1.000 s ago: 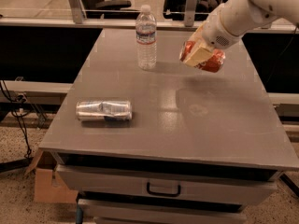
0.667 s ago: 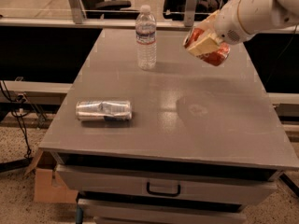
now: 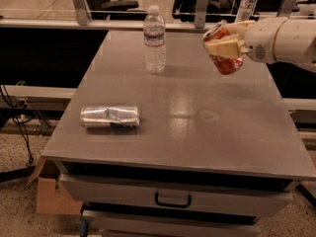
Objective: Place coke can upright
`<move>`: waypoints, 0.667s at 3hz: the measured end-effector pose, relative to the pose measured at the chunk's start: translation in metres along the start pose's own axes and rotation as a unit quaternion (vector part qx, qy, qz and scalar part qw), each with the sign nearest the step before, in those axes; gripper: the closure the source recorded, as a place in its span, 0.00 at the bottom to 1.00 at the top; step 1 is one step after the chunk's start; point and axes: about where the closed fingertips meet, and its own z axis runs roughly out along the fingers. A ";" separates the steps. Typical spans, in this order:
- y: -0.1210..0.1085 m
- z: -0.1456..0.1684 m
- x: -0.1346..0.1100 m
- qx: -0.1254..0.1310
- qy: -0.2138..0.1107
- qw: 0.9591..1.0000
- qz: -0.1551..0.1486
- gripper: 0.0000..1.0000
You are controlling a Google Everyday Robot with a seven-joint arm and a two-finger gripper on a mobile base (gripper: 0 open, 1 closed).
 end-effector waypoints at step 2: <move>-0.002 -0.010 0.026 0.028 -0.067 0.991 0.112 1.00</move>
Offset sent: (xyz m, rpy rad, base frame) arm -0.0117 -0.0319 -0.0378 0.3621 0.0486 -0.1267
